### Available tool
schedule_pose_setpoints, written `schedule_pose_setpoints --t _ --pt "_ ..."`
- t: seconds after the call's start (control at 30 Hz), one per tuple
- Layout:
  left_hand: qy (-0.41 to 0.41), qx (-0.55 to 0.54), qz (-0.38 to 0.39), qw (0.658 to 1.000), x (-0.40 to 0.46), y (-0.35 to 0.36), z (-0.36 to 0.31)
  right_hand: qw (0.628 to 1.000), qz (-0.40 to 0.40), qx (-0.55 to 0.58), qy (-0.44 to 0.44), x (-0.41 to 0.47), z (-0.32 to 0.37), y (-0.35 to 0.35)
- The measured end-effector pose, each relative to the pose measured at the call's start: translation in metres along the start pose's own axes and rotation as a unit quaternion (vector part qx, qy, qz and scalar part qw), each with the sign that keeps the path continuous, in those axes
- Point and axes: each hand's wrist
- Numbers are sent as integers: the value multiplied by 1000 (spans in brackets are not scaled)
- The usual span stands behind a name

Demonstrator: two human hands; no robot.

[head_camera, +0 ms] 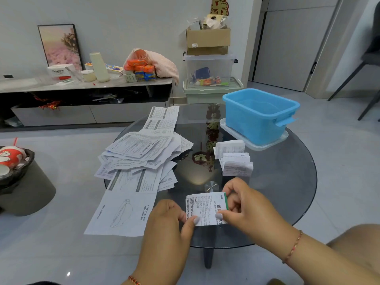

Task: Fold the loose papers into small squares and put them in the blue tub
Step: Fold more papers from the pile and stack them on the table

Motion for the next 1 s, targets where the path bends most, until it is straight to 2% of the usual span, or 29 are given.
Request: schedule_pose_setpoints --t 0.17,0.33,0.5,0.6,0.7,0.77,0.87,1.0 --pt "-16 22 5 1000 3 -2 -2 1000 -11 -21 10 -1 2 2" --pt "-19 35 6 999 3 -4 -7 998 14 -67 -9 -1 4 1" --pt "-10 -7 2 1000 5 -5 -4 991 55 -115 -32 7 5 2" --pt "48 -14 12 999 5 -1 1 986 39 -157 -43 6 5 1" --pt "192 21 -13 981 5 6 11 980 -2 -174 -101 5 3 3" --pt "254 37 -16 966 2 9 15 973 13 -170 -154 8 2 5" --pt "289 53 -22 956 -3 9 16 965 52 -189 -175 11 8 6" --pt "300 88 -15 950 -9 6 12 964 39 -192 -180 9 10 1"
Point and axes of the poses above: each hand's wrist, its own x-axis towards the middle knuckle, its own y-axis out of the palm, z = x × y, and after that the axes turned 3 degrees about -x, right-handed
